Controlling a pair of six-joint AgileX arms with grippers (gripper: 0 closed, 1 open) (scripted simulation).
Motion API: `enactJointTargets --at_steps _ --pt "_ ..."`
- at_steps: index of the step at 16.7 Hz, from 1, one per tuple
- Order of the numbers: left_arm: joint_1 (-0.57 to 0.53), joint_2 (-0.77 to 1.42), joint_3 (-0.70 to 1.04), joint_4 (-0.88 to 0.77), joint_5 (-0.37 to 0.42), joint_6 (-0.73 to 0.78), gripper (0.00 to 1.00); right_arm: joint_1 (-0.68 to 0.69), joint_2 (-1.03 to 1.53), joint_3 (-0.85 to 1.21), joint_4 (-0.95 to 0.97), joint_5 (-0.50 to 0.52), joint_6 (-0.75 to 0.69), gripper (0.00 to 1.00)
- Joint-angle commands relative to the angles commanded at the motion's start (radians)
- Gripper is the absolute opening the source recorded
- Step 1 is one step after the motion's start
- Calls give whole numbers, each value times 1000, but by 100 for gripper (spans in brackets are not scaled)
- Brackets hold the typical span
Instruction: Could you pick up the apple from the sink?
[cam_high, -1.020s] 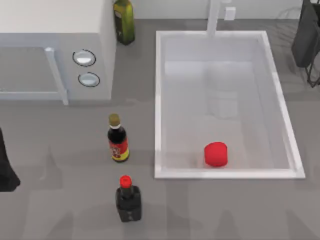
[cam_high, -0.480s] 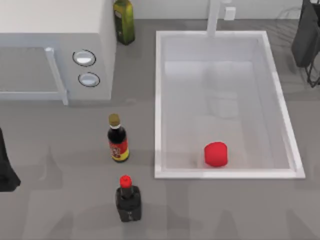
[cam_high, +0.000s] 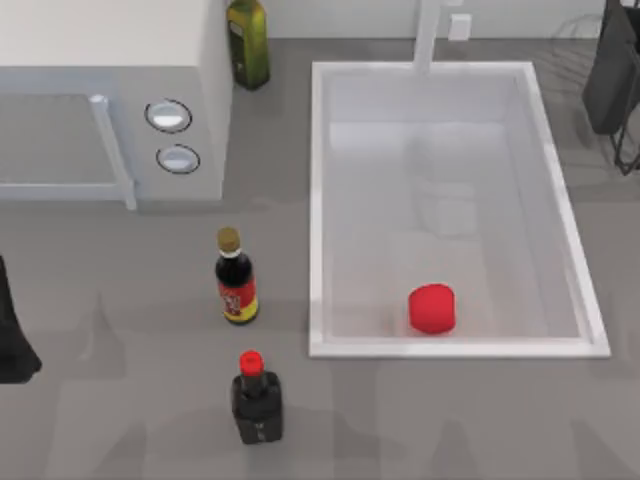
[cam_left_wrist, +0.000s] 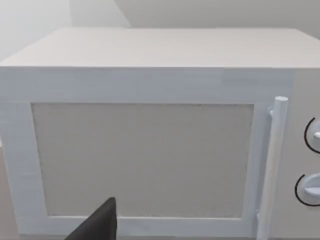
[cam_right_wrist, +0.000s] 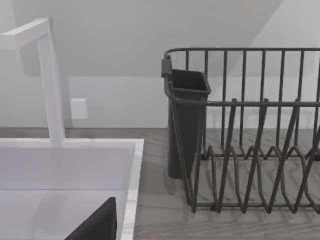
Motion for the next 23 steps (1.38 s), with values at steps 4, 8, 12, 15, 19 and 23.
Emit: enactJointTargets --at_steps 4,8,12,15,19,23 --pt "0 0 0 0 0 0 100 0 0 0 0 0 0 100" --pt "0 0 0 0 0 0 100 9 31 30 -20 0 10 100" --pt "0 0 0 0 0 0 100 62 220 202 -132 0 64 100" --pt "0 0 0 0 0 0 100 123 465 401 -262 1 127 100" --pt "0 0 0 0 0 0 100 219 879 723 -469 1 227 100" --pt "0 0 0 0 0 0 100 320 1328 1061 -686 2 332 100"
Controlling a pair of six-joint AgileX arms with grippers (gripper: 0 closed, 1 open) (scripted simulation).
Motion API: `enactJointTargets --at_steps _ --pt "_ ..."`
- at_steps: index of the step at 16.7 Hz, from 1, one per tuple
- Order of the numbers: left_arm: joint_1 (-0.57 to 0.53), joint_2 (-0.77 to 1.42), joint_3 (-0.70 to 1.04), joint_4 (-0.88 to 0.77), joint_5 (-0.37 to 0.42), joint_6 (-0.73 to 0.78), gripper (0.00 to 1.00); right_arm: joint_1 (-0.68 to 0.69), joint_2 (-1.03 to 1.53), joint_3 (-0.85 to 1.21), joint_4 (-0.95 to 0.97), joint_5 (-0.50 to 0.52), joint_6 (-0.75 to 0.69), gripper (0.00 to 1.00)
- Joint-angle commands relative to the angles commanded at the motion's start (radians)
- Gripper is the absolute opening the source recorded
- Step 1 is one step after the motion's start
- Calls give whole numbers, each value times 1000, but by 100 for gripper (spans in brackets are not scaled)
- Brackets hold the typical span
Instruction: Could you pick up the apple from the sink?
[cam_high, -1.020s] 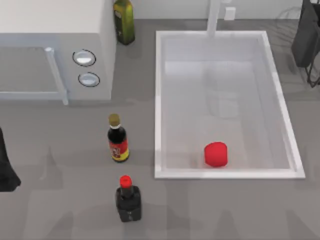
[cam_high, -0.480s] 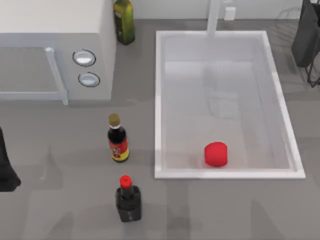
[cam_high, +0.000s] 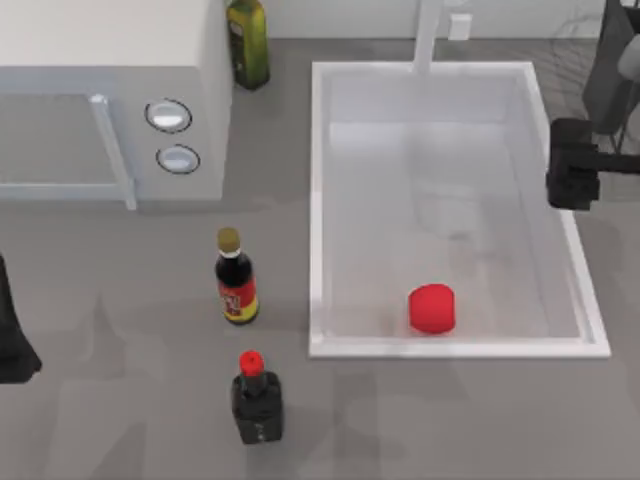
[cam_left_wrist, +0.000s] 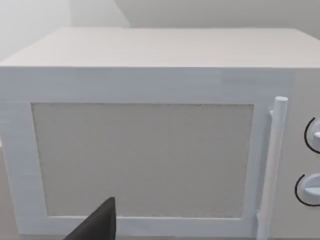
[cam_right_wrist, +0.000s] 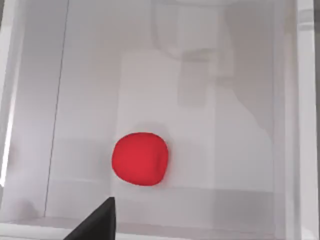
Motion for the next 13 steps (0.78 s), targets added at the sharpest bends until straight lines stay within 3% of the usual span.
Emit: enactJointTargets --at_steps 7,13 --pt "0 0 0 0 0 0 100 143 647 482 -307 1 149 100" --pt "0 0 0 0 0 0 100 190 845 635 -407 1 197 100"
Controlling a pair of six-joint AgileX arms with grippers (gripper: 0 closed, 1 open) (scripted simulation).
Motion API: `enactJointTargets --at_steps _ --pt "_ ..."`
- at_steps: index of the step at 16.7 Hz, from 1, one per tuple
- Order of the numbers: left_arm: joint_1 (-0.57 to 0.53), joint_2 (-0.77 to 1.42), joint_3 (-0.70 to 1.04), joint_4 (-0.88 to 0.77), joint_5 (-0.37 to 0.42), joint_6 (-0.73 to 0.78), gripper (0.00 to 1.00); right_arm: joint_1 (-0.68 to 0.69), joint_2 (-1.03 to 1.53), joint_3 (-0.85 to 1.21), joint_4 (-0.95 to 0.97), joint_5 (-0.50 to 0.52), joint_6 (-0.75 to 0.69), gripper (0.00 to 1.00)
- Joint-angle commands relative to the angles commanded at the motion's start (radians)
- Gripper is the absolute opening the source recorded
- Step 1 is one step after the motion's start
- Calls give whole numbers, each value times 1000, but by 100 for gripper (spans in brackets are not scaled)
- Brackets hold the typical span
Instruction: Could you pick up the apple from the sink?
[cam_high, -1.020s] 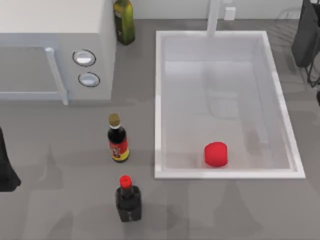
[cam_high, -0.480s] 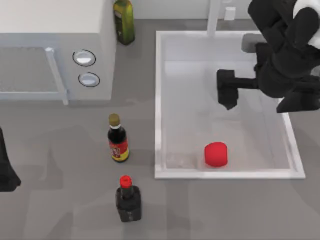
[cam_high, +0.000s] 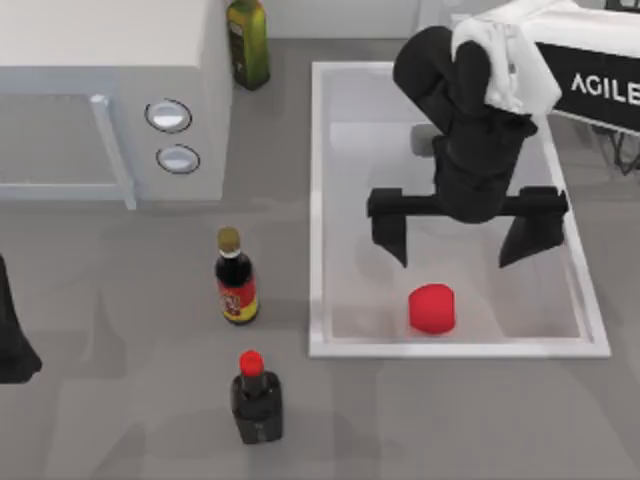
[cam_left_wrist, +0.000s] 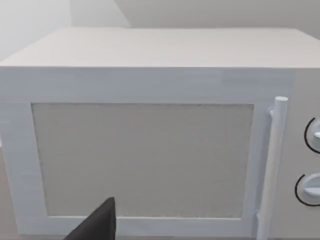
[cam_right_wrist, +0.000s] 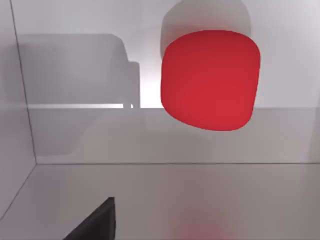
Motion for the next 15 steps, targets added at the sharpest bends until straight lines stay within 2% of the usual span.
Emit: enactJointTargets --at_steps 7,15 --pt "0 0 0 0 0 0 100 -5 22 -21 41 0 -1 100" --pt "0 0 0 0 0 0 100 0 231 -165 408 2 3 100"
